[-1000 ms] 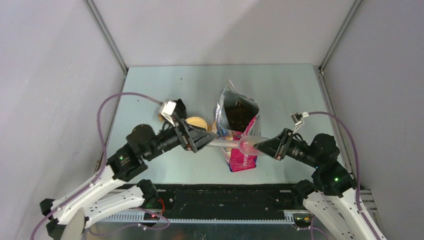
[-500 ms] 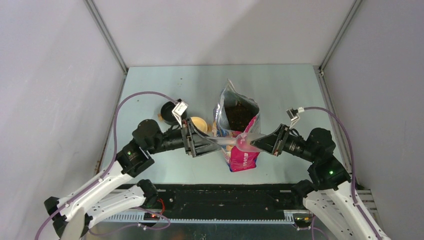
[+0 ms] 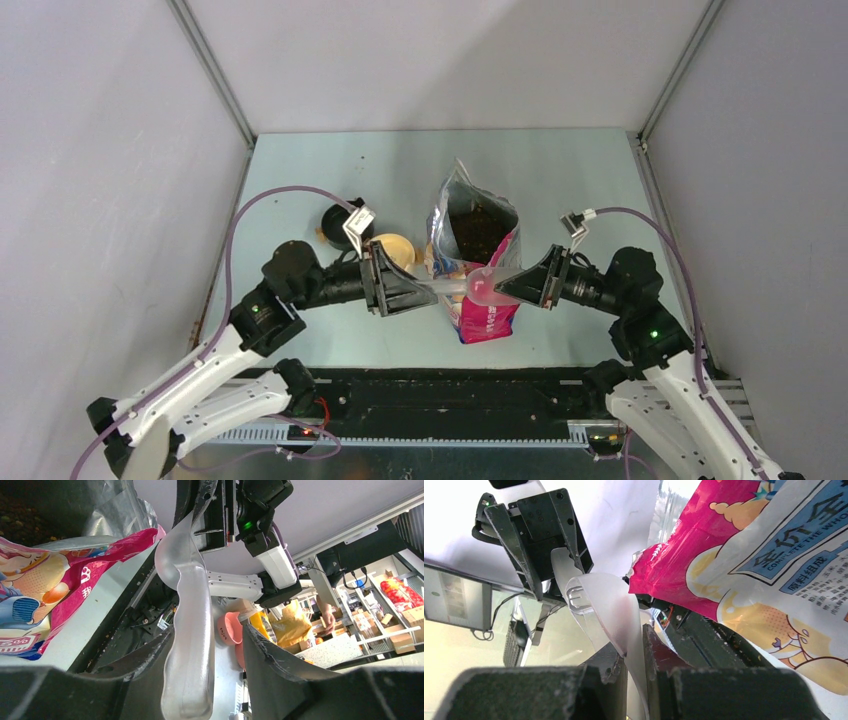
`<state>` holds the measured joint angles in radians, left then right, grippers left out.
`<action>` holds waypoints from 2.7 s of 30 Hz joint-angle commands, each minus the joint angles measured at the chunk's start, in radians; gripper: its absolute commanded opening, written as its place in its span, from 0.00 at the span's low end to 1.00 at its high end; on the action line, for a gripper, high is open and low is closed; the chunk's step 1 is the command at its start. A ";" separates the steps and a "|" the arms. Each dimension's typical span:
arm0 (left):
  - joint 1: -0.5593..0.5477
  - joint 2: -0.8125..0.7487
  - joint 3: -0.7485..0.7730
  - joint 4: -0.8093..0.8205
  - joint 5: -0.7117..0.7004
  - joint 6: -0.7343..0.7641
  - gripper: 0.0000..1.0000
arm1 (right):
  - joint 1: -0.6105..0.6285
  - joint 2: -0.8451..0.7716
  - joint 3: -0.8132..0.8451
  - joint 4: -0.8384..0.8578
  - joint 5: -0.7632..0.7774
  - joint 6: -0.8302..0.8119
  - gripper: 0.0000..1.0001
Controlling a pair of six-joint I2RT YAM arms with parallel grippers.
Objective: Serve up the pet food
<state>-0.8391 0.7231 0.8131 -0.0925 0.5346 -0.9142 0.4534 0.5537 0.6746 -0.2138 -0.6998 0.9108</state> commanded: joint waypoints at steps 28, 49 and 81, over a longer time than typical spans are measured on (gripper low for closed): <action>0.003 0.037 -0.096 0.280 0.038 -0.116 0.34 | 0.031 -0.014 0.005 -0.110 0.099 -0.059 0.00; 0.002 0.024 -0.203 0.407 -0.025 -0.175 0.03 | 0.137 -0.023 0.005 -0.120 0.257 -0.102 0.00; 0.003 -0.286 -0.048 -0.063 -0.448 0.078 0.00 | 0.135 0.128 0.474 -0.415 0.779 -0.438 0.99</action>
<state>-0.8394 0.4381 0.7067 -0.0910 0.2073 -0.8883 0.5880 0.5705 1.0237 -0.5682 -0.0757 0.5411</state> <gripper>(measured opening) 0.317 0.993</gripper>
